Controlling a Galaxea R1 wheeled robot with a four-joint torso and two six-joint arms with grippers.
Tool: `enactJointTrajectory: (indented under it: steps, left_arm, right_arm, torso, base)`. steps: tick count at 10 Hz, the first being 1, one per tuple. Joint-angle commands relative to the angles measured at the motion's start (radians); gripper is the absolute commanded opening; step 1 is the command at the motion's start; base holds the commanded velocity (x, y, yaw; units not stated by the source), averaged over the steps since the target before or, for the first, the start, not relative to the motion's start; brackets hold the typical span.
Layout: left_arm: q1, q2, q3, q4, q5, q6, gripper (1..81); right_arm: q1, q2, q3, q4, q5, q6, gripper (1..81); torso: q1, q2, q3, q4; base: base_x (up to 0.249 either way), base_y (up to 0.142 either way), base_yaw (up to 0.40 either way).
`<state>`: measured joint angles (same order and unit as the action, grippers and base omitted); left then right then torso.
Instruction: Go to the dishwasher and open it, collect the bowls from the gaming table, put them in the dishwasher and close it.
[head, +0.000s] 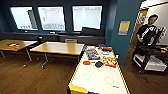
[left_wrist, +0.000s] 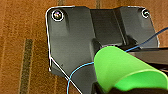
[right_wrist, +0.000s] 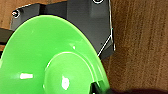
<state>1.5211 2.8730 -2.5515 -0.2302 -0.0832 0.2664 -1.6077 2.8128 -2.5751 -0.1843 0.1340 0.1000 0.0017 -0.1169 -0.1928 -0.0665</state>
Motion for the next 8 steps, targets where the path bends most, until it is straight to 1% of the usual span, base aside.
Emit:
enactJointTrajectory:
  steps: [1, 5, 6, 8]
  left_arm:
    - [-0.028, -0.007, 0.004, 0.002, 0.063, 0.007, 1.0]
    - [-0.028, -0.006, 0.004, 0.006, 0.063, 0.008, 1.0]
    - [-0.026, -0.006, 0.004, 0.008, 0.063, 0.008, 1.0]
    - [-0.028, -0.006, 0.004, 0.008, 0.063, 0.010, 1.0]
  right_arm:
    - [0.021, -0.017, -0.002, -0.009, -0.056, -0.003, 1.0]
    - [0.018, -0.016, -0.002, -0.009, -0.057, -0.003, 1.0]
    - [0.018, -0.016, -0.002, -0.009, -0.056, -0.003, 1.0]
    - [0.018, -0.014, -0.002, -0.009, -0.057, -0.003, 1.0]
  torso:
    - [0.000, 0.000, 0.000, 0.000]
    - [-0.002, -0.001, 0.000, 0.000]
    - [-0.002, -0.001, 0.034, 0.000]
    - [-0.001, -0.001, 0.054, 0.000]
  base:
    - [-0.067, 0.000, 0.000]
    - [-0.078, 0.000, 0.000]
    - [-0.079, 0.000, 0.000]
    - [-0.079, 0.000, 0.000]
